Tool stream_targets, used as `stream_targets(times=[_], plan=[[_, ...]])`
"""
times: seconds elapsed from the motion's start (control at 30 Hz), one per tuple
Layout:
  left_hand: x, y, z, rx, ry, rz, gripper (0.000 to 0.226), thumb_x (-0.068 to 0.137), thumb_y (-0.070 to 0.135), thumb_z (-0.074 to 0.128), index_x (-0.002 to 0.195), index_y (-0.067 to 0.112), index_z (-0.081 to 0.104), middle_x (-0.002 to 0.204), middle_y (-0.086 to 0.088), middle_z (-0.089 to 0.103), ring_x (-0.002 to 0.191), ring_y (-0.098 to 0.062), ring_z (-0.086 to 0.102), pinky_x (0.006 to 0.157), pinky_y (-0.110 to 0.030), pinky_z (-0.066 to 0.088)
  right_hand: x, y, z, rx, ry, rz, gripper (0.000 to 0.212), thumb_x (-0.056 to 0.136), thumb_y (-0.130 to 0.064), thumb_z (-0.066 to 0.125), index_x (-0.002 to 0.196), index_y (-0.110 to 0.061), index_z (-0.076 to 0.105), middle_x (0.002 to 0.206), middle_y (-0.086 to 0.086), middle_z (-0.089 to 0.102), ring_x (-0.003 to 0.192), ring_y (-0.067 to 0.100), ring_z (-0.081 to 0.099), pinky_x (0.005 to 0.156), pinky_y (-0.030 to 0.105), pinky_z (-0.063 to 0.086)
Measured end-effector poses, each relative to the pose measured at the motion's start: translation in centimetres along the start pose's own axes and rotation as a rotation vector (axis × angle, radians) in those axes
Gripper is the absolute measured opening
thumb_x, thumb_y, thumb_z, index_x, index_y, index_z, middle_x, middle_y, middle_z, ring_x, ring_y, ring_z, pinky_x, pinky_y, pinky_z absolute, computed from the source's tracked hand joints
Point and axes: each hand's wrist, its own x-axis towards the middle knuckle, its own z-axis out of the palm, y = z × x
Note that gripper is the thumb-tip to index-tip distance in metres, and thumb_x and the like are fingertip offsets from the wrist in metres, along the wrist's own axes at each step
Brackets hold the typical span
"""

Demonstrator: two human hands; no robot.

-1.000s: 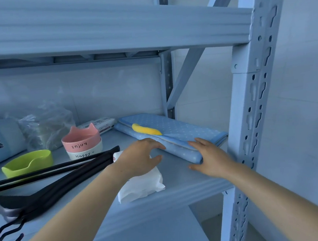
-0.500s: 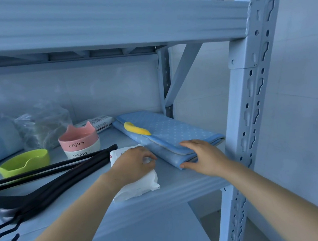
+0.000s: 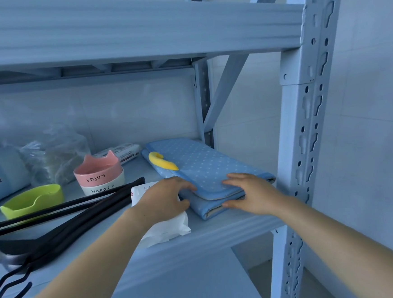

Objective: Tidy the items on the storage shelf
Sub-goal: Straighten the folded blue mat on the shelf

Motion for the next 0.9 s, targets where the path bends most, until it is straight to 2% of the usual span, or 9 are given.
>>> stream_targets(times=[0.1,0.2,0.3,0.37,0.57,0.67,0.8,0.9], plan=[[0.5,0.9,0.3,-0.013,-0.015,0.024,0.036,0.087,0.032,0.056,0.123,0.038,0.054,0.133,0.017,0.05,0.111,-0.006,0.049,0.093,-0.021,0.038,-0.3,0.1,0.8,0.021,0.014,0.034,0.066,0.076,-0.058,0.065,0.135,-0.033,0.047,0.147,-0.008,0.038,0.135,0.009,0.032,0.106,0.019,0.023],[0.9,1.3,0.6,0.003,-0.053,0.017,0.041,0.087,0.042,0.056,0.128,0.035,0.052,0.132,0.015,0.052,0.113,-0.008,0.05,0.097,-0.027,0.04,-0.5,-0.5,1.1,-0.006,0.078,0.027,0.065,0.073,-0.063,0.065,0.13,-0.035,0.053,0.137,-0.012,0.048,0.127,0.01,0.04,0.097,0.018,0.029],[1.0,1.3,0.9,0.047,-0.086,0.0,0.046,0.085,0.047,0.057,0.129,0.033,0.052,0.125,0.013,0.056,0.108,-0.01,0.051,0.093,-0.027,0.042,-0.7,-1.3,1.2,-0.067,0.106,0.04,0.065,0.069,-0.069,0.062,0.126,-0.038,0.055,0.131,-0.011,0.052,0.122,0.012,0.042,0.098,0.027,0.037],[1.1,1.2,0.9,0.05,-0.087,-0.011,0.045,0.084,0.047,0.059,0.127,0.034,0.053,0.123,0.011,0.058,0.104,-0.011,0.052,0.09,-0.026,0.042,-0.9,-1.6,1.2,-0.098,0.12,0.041,0.065,0.068,-0.071,0.061,0.124,-0.039,0.057,0.128,-0.01,0.054,0.119,0.013,0.043,0.096,0.028,0.039],[1.3,1.2,1.0,0.049,-0.109,-0.005,0.042,0.085,0.048,0.059,0.124,0.034,0.055,0.116,0.007,0.06,0.093,-0.01,0.05,0.082,-0.024,0.041,-0.8,-1.2,0.4,-0.068,0.075,0.029,0.063,0.068,-0.068,0.064,0.122,-0.036,0.059,0.122,-0.011,0.057,0.115,0.013,0.045,0.095,0.025,0.037],[1.1,1.0,1.0,0.024,-0.117,-0.023,0.046,0.083,0.052,0.059,0.125,0.035,0.054,0.121,0.007,0.057,0.099,-0.011,0.053,0.087,-0.025,0.042,-0.7,-0.3,-0.5,-0.002,0.046,0.037,0.065,0.069,-0.063,0.068,0.125,-0.032,0.057,0.128,-0.014,0.054,0.121,0.01,0.045,0.097,0.019,0.031],[0.9,0.7,1.0,-0.011,-0.112,-0.014,0.049,0.08,0.054,0.062,0.125,0.034,0.055,0.125,0.014,0.055,0.097,-0.004,0.047,0.086,-0.02,0.038,-1.3,-0.2,-0.1,-0.006,0.045,0.048,0.062,0.075,-0.061,0.063,0.129,-0.031,0.055,0.132,-0.011,0.053,0.124,0.012,0.043,0.098,0.021,0.03],[0.7,0.7,0.9,-0.007,-0.116,-0.011,0.052,0.077,0.056,0.064,0.124,0.035,0.055,0.124,0.015,0.054,0.101,-0.005,0.047,0.09,-0.022,0.04,-1.4,-0.4,0.1,-0.029,0.048,0.045,0.059,0.078,-0.06,0.061,0.129,-0.031,0.054,0.133,-0.01,0.053,0.124,0.014,0.043,0.097,0.022,0.031]])
